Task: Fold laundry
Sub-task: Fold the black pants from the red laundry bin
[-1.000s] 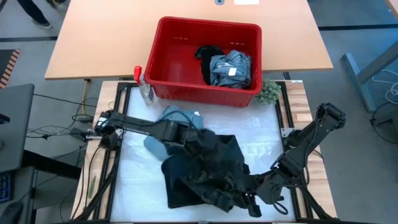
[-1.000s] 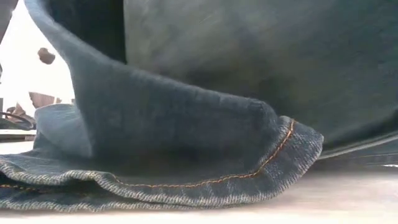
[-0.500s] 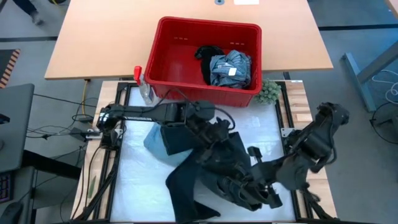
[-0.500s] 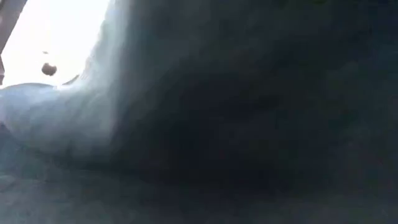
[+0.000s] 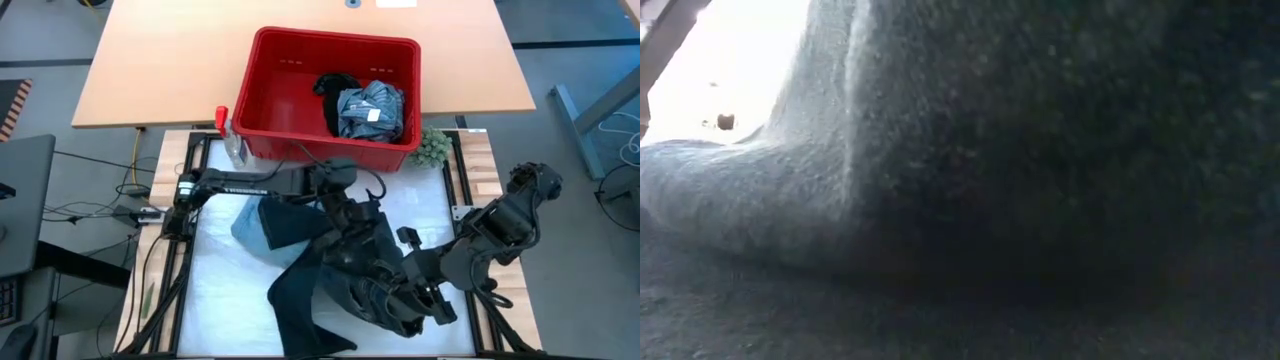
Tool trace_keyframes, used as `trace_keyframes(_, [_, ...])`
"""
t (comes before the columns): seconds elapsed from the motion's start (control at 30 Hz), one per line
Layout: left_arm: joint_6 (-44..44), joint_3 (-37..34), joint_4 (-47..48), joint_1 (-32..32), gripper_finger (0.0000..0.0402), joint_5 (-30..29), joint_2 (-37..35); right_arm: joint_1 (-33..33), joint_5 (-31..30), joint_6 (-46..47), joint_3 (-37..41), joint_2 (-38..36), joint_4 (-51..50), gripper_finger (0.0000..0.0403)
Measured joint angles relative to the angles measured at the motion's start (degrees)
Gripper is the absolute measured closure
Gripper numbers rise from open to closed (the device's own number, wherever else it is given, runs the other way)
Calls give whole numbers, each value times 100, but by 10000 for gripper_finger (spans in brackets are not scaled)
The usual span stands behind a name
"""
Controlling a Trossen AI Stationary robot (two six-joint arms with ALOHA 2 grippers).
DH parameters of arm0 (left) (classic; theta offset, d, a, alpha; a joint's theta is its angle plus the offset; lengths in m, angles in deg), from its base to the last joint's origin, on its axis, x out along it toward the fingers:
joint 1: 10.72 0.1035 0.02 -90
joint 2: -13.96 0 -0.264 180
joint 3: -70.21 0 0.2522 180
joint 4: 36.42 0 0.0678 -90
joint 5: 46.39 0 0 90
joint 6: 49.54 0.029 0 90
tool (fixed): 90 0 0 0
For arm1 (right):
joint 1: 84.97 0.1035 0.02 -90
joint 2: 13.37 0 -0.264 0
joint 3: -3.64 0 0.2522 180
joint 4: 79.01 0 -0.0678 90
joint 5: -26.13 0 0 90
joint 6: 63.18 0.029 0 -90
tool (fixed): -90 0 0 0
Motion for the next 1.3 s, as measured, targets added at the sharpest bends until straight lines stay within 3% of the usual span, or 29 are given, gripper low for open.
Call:
trace_keyframes(0.27, [102,0,400,-85,96,232,81,9,-203,391,0,-2,-403,378])
trace_keyframes(0.53, [711,2,727,-219,96,-736,74,-95,-235,767,0,-39,-501,378])
trace_keyframes(0.77, [881,2,1139,-215,96,-728,32,-208,-271,1582,0,-139,-1160,378])
trace_keyframes(0.83, [1085,2,1318,-222,99,-987,-6,-232,-278,1787,0,-161,-1336,378])
trace_keyframes(1.17, [1357,7,1996,-288,157,-2558,-57,-283,-366,1965,-1,-164,-1500,376])
trace_keyframes(1.3, [1112,7,2070,-289,205,-2780,-50,-286,-365,1934,-1,-162,-1506,374])
